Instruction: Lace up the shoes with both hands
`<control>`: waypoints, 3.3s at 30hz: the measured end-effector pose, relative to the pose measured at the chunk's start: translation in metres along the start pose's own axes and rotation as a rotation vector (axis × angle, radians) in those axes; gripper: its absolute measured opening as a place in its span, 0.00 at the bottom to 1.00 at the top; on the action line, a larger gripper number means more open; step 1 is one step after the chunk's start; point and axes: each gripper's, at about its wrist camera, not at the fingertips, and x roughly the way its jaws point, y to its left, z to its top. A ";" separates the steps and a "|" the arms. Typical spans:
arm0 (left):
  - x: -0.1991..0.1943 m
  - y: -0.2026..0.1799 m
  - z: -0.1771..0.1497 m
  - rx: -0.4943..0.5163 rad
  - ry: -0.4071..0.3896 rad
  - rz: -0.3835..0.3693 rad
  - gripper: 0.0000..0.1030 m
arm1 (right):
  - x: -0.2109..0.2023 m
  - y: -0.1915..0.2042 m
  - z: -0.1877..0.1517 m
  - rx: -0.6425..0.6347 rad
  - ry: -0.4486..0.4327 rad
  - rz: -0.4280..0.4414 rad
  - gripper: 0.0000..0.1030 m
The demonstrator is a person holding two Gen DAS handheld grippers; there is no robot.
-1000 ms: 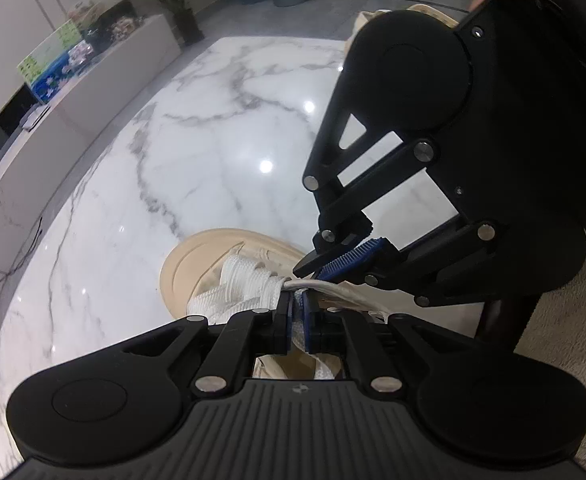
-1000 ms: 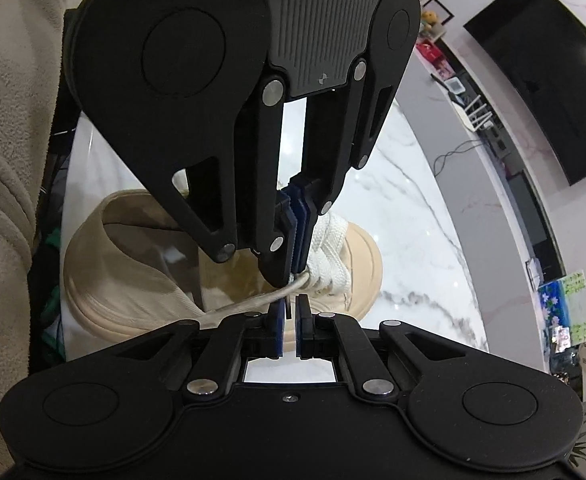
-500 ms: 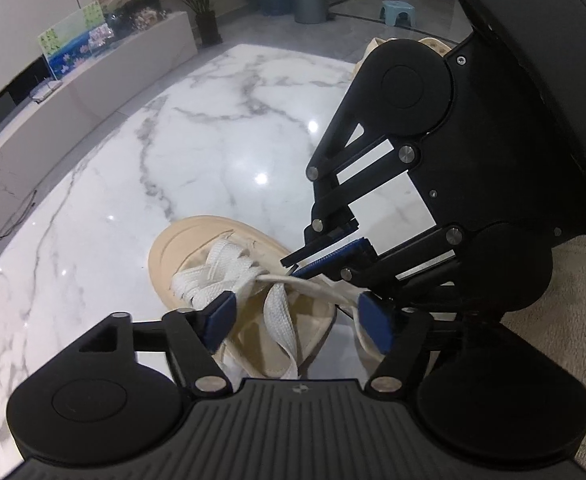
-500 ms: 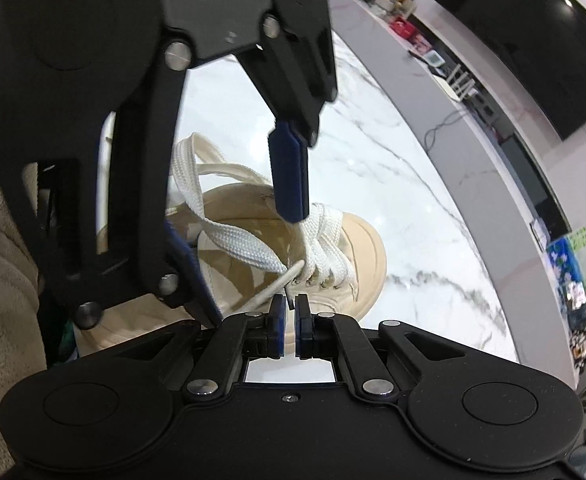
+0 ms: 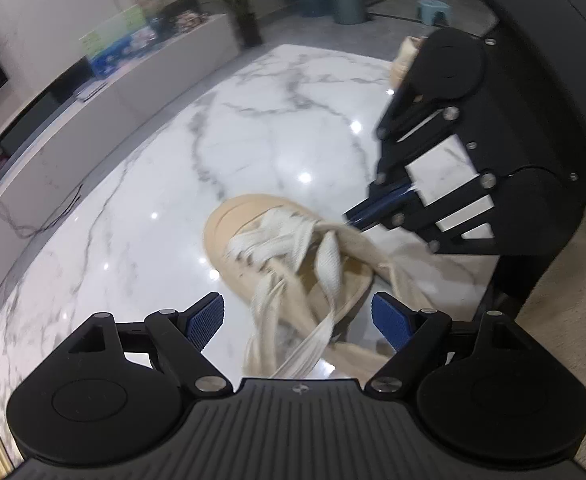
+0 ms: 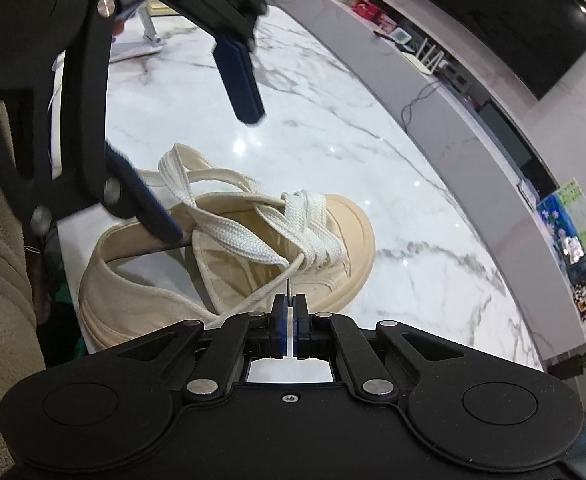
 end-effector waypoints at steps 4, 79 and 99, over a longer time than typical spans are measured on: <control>-0.005 0.005 -0.004 -0.052 -0.007 0.020 0.78 | 0.004 -0.005 0.003 0.043 0.037 -0.032 0.00; -0.019 0.043 0.009 -0.500 -0.044 0.133 0.78 | -0.049 -0.053 -0.030 0.886 -0.027 -0.059 0.92; 0.004 0.055 -0.023 -0.760 0.114 0.214 0.78 | -0.039 -0.024 -0.009 1.012 0.025 -0.109 0.92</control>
